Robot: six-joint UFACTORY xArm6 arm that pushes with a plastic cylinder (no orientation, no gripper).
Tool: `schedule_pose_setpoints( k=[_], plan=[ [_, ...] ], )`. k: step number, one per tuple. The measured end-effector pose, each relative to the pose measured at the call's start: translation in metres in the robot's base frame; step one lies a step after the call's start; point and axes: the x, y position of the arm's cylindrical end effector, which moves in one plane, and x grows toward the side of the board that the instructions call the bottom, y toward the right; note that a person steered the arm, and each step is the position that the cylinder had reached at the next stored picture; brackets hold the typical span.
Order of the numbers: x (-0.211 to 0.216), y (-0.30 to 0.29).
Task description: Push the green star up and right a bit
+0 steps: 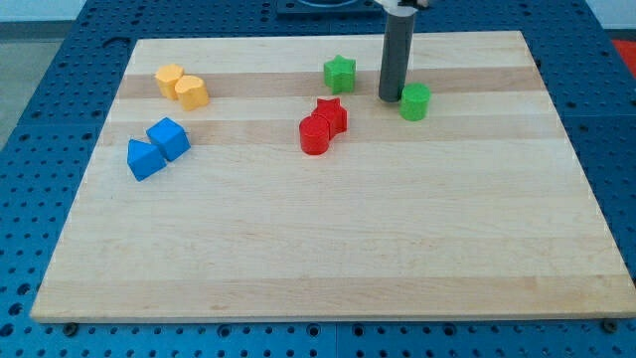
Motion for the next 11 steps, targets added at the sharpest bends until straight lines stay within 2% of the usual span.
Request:
schedule_pose_setpoints(
  k=[3,5,6,8,9,10,11],
  plan=[
    [-0.001,-0.062],
    [0.0,-0.141],
    [-0.011,-0.143],
    [-0.019,-0.074],
    [-0.02,-0.074],
    [-0.049,-0.094],
    [-0.068,-0.068]
  ],
)
